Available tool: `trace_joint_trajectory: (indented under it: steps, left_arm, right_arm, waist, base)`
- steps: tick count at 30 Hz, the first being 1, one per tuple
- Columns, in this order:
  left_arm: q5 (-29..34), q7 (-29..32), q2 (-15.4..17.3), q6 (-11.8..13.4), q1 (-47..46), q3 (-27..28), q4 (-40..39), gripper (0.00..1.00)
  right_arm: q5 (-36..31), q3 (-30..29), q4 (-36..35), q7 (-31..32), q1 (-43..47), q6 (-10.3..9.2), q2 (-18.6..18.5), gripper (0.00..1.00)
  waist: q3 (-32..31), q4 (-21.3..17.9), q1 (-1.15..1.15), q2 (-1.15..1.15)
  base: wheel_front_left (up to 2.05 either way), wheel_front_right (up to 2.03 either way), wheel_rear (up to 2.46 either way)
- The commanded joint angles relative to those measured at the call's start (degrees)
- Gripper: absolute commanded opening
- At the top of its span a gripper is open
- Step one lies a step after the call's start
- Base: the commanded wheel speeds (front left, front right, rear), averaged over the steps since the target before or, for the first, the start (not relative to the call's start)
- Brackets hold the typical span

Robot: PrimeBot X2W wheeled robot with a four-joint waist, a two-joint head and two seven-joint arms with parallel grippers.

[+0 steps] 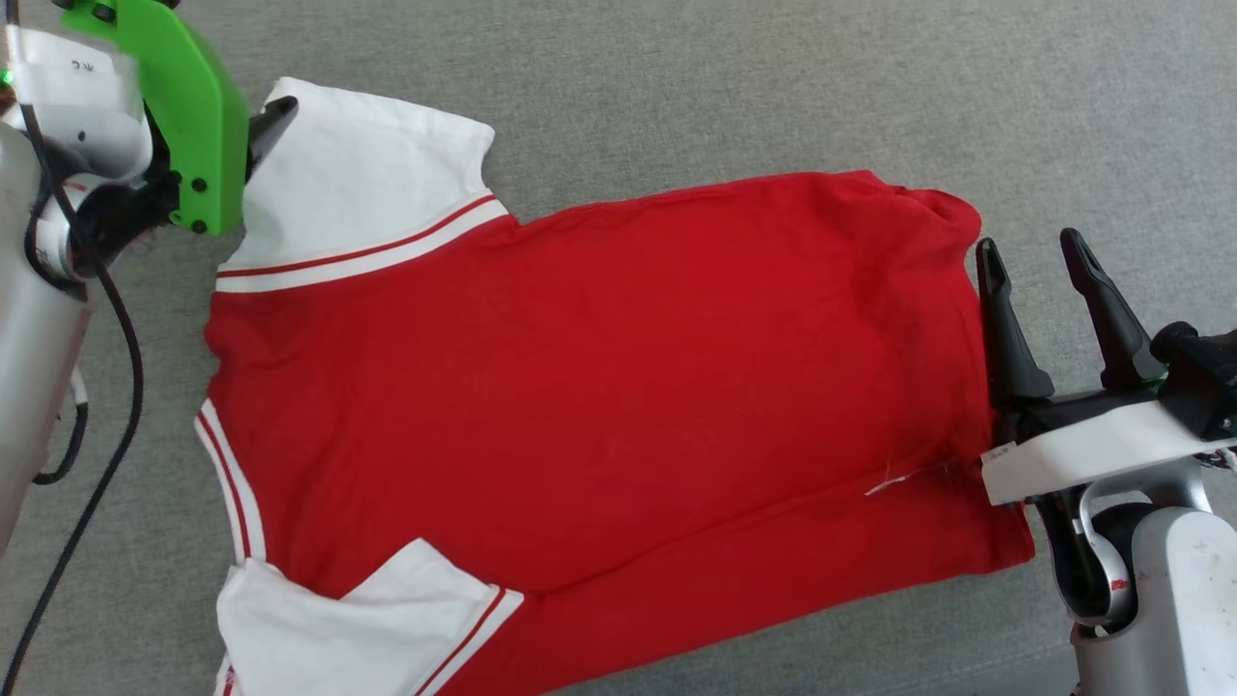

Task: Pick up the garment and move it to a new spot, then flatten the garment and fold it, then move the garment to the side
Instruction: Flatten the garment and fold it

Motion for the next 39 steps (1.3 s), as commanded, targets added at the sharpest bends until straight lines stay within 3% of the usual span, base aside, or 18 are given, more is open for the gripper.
trace_joint_trajectory:
  steps: [1,7,14,15,16,21,29,33,39]
  left_arm:
    - [-0.34,1.11,0.72,-0.23,-1.68,-0.38,0.91,1.00]
    - [0.69,3.34,1.28,-0.26,-4.40,-2.11,6.01,1.00]
    - [3.64,0.78,2.15,0.05,-4.90,-3.51,12.10,1.00]
    - [2.87,1.33,1.66,0.00,-4.57,-3.81,14.39,0.09]
    - [2.12,1.83,1.26,-0.05,-4.31,-3.94,14.95,0.00]
    - [-0.53,0.98,-0.23,-0.22,-3.50,-4.15,15.47,0.00]
    - [-2.22,-7.68,0.11,-0.32,-1.09,-4.12,10.45,0.00]
    - [-3.87,-11.06,-0.49,-0.32,1.91,-3.53,5.91,0.00]
    - [-3.66,-13.84,0.23,1.05,6.64,-3.60,-3.95,0.00]
  right_arm:
    - [-0.18,0.25,0.35,-0.59,-1.33,-0.05,0.20,1.00]
    - [0.18,0.97,1.63,-1.53,-2.40,-0.05,0.68,1.00]
    - [0.20,1.45,2.80,-2.17,-2.54,-0.05,0.98,1.00]
    - [-0.01,1.44,3.07,-2.08,-2.56,-0.05,1.01,1.00]
    - [-0.11,1.43,3.13,-2.00,-2.57,-0.05,0.98,1.00]
    - [-0.61,1.21,2.99,-1.28,-2.68,-0.05,0.47,1.00]
    - [-1.46,2.12,1.85,2.85,-1.96,-0.05,-3.72,1.00]
    - [-0.98,2.17,0.67,8.25,-2.01,-0.05,-7.64,1.00]
    - [2.30,3.38,-0.87,22.59,-5.02,-0.05,-14.61,1.00]
  waist:
    - [3.15,-3.10,-0.01,0.64]
    - [4.45,-4.43,-0.01,0.64]
    - [5.10,-5.14,-0.01,0.64]
    - [4.97,-5.03,-0.01,0.64]
    - [4.83,-4.91,-0.01,0.64]
    - [3.64,-3.87,-0.01,0.64]
    - [-0.56,-1.22,-0.01,0.64]
    - [-2.87,1.30,-0.01,0.64]
    - [-4.38,5.68,-0.01,0.64]
  base:
    - [0.00,0.00,0.00]
    - [0.00,0.00,0.00]
    - [0.00,0.00,0.00]
    - [0.00,0.00,0.00]
    - [0.00,0.00,0.00]
    - [0.00,0.00,0.00]
    - [0.00,0.00,0.00]
    - [0.00,0.00,0.00]
    - [0.00,0.00,0.00]
